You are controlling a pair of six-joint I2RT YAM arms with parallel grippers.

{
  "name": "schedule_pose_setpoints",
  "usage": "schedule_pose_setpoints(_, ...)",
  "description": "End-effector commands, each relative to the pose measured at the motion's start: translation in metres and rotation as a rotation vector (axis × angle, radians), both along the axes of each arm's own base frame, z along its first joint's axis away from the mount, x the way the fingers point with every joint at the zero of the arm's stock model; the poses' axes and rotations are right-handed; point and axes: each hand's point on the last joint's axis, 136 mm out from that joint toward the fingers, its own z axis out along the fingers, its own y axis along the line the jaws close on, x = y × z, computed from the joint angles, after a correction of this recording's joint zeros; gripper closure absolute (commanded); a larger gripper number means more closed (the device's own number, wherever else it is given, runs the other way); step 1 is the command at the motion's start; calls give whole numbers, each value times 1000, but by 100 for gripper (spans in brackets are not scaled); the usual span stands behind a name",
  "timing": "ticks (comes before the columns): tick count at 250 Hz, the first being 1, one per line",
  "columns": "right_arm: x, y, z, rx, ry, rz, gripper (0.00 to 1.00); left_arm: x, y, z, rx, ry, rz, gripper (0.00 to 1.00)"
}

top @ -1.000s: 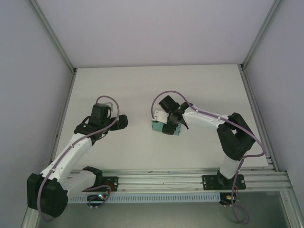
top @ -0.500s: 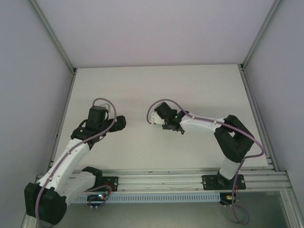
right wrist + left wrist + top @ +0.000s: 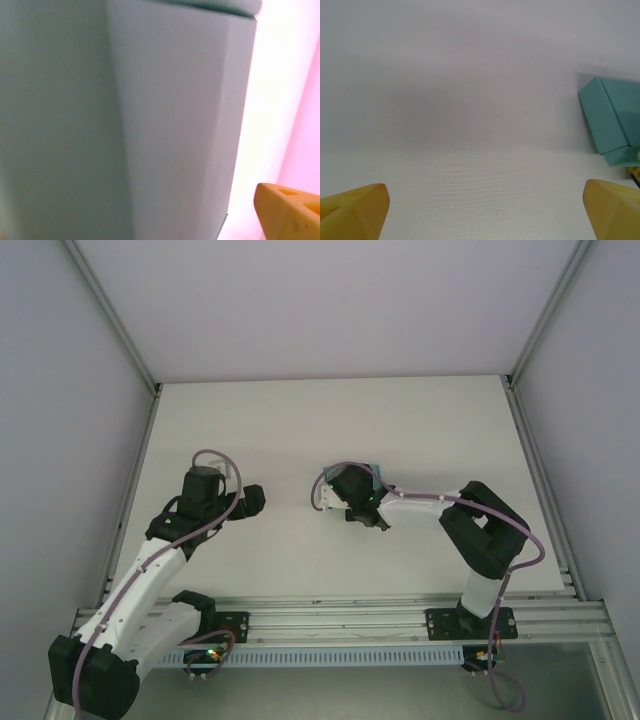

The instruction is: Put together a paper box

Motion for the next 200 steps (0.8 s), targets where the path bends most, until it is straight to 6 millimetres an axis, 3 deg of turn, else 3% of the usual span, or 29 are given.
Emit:
schedule_pose_setpoints(1, -35, 4, 16, 106, 138, 6, 0, -1, -4, 0, -29, 3, -14, 0)
schedule_pose_setpoints(40, -67, 3, 30, 204, 252, 2, 0, 0, -3, -3, -19, 12, -10, 0)
schedule_pose_setpoints(75, -59, 1, 57, 357, 140, 0, 0, 8, 5, 1, 33, -5, 25, 0)
schedule_pose_setpoints(77, -58, 0, 56, 365, 138, -6, 0, 9, 5, 1, 37, -7, 25, 0)
schedule_pose_setpoints(78, -58, 0, 43, 344, 165, -15, 0, 9, 6, 1, 40, -7, 27, 0)
schedule_pose_setpoints(82, -54, -1, 68, 414, 103, -16, 0, 10, 7, 1, 48, -9, 32, 0)
schedule_pose_setpoints(108, -34, -20, 105, 630, 5, -126, 0, 19, 21, 6, 109, -35, 89, 0)
schedule_pose_setpoints(135, -1, -75, 141, 904, -131, -394, 0, 33, 53, 10, 215, -106, 208, 0)
schedule_pose_setpoints(152, 15, -128, 149, 1062, -240, -588, 0, 44, 85, 13, 326, -171, 315, 0)
schedule_pose_setpoints(161, 21, -152, 150, 1128, -291, -666, 0, 52, 103, 13, 397, -216, 372, 0)
schedule_pose_setpoints(165, 23, -169, 144, 1153, -312, -726, 0, 54, 111, 13, 429, -228, 399, 0)
schedule_pose_setpoints(178, 26, -199, 134, 1222, -340, -832, 0, 59, 133, 8, 496, -240, 479, 0)
schedule_pose_setpoints(200, 27, -222, 116, 1300, -335, -910, 0, 71, 149, -11, 528, -241, 491, 0)
